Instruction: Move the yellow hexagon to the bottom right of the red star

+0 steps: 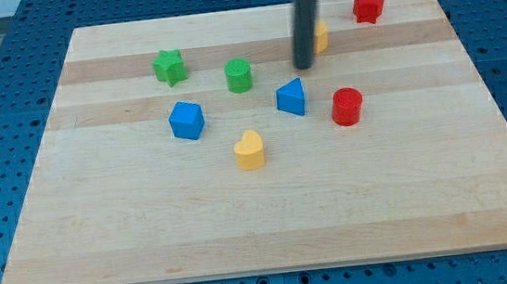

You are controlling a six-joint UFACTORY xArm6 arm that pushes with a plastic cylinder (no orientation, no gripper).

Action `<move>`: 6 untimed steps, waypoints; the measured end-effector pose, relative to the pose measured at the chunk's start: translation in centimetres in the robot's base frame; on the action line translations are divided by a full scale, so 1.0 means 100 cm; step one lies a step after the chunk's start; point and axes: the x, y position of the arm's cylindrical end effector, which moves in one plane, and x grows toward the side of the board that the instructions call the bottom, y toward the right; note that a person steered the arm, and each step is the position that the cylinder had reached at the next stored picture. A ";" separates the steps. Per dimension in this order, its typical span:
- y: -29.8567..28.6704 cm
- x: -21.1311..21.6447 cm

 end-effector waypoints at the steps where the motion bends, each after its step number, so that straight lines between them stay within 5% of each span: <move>1: -0.021 -0.027; 4: 0.050 -0.039; 6: 0.046 -0.057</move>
